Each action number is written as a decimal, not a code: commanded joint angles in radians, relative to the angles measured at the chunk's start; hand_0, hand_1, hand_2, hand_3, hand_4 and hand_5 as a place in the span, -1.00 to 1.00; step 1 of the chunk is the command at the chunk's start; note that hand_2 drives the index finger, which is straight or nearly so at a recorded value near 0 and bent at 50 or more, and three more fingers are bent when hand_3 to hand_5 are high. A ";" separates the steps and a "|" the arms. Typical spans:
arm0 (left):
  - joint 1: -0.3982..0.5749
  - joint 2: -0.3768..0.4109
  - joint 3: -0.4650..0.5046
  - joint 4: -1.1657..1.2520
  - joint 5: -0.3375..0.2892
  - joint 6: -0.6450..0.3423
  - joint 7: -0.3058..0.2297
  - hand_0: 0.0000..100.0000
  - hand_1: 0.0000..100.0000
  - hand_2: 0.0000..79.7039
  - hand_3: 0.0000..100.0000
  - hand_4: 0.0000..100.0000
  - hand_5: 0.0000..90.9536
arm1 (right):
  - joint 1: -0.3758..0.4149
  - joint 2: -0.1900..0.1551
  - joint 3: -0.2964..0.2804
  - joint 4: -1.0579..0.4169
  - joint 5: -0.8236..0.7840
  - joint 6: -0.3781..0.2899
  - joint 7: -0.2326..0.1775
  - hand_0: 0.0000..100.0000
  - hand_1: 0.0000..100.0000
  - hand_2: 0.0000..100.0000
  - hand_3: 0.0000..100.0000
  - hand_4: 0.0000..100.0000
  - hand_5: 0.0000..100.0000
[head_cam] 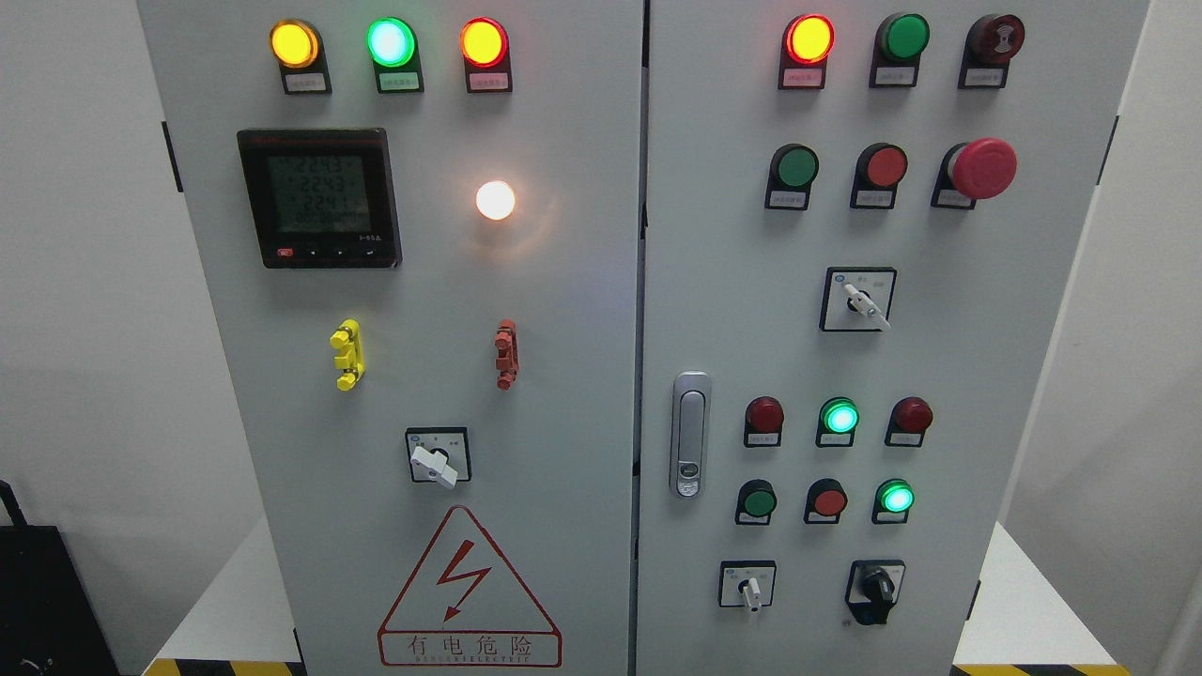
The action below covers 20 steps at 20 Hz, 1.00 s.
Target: Turn on light switch 1
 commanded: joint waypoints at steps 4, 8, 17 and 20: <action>-0.112 -0.012 -0.007 0.831 0.000 0.311 -0.052 -0.42 -0.74 -0.58 -0.26 -0.14 -0.76 | 0.000 0.000 0.000 0.000 0.000 0.000 0.002 -0.90 -1.00 -1.00 -1.00 -1.00 -1.00; -0.128 -0.003 -0.007 0.831 -0.003 0.476 -0.158 -0.38 -0.78 -0.77 -0.46 -0.23 -0.89 | 0.000 0.000 0.000 0.000 0.000 0.000 0.002 -0.90 -1.00 -1.00 -1.00 -1.00 -1.00; -0.167 -0.037 -0.008 0.833 0.000 0.585 -0.189 -0.39 -1.00 -1.00 -1.00 -0.92 -1.00 | 0.000 0.000 0.000 0.000 0.000 0.000 0.002 -0.90 -1.00 -1.00 -1.00 -1.00 -1.00; -0.169 -0.043 -0.008 0.833 0.000 0.585 -0.189 -0.41 -1.00 -1.00 -1.00 -0.96 -1.00 | 0.000 0.000 0.000 0.000 0.000 0.000 0.001 -0.90 -1.00 -1.00 -1.00 -1.00 -1.00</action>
